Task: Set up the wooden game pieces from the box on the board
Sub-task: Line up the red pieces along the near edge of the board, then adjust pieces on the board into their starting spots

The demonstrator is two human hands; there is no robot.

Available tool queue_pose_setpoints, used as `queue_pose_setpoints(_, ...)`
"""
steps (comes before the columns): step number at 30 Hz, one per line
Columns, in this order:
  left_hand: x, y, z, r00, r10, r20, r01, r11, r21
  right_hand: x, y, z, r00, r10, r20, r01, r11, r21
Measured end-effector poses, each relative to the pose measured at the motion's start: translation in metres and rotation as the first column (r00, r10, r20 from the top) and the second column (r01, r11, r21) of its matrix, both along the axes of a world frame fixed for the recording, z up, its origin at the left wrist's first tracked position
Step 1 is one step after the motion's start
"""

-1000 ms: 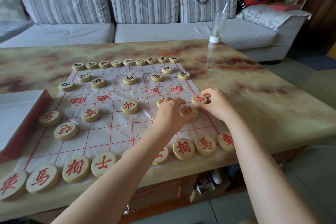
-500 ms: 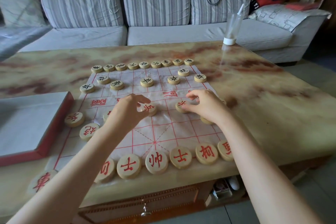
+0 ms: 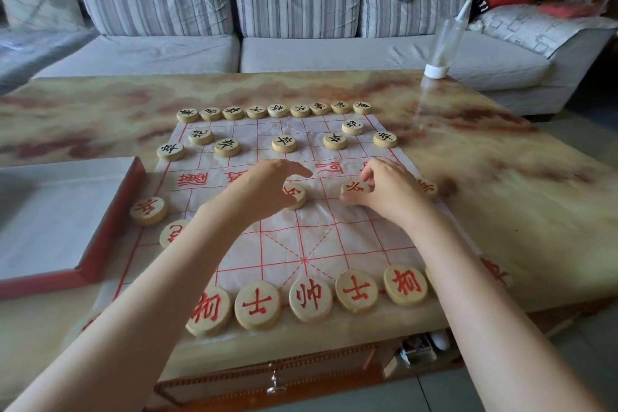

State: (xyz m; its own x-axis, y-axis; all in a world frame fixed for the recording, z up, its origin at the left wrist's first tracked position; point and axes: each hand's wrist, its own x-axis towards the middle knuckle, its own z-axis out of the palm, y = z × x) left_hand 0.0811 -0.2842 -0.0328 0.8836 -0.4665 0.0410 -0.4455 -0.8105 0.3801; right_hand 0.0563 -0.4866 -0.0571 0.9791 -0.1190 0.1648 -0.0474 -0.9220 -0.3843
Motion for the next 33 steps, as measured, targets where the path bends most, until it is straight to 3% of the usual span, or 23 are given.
queue_pose_setpoints(5, 0.006, 0.002, -0.005, 0.999, -0.041, -0.019, 0.042, 0.998, 0.046, 0.003, -0.006, 0.000, 0.996, 0.052, -0.069, -0.039, 0.985, 0.168)
queue_pose_setpoints(11, 0.008, 0.003, -0.008, 0.998, -0.047, -0.033, 0.048, 0.997, 0.055, -0.003, -0.013, 0.007, 0.987, 0.109, -0.120, -0.085, 0.978, 0.191)
queue_pose_setpoints(18, 0.004, -0.001, -0.013, 0.999, 0.031, 0.037, -0.033, 0.999, 0.037, -0.004, -0.004, 0.002, 0.999, 0.033, -0.029, -0.033, 0.999, 0.002)
queue_pose_setpoints(22, 0.001, -0.003, -0.016, 0.991, 0.064, 0.119, -0.072, 0.995, 0.063, -0.002, -0.008, 0.001, 0.990, 0.088, -0.113, -0.084, 0.996, 0.036)
queue_pose_setpoints(26, 0.001, 0.001, -0.017, 0.994, 0.075, 0.074, -0.079, 0.996, 0.048, -0.002, -0.012, 0.001, 0.975, 0.128, -0.179, -0.118, 0.991, 0.067)
queue_pose_setpoints(33, 0.002, 0.005, -0.013, 1.000, 0.030, -0.002, -0.030, 0.999, 0.013, -0.005, -0.009, 0.003, 0.983, 0.136, -0.123, -0.129, 0.989, 0.070)
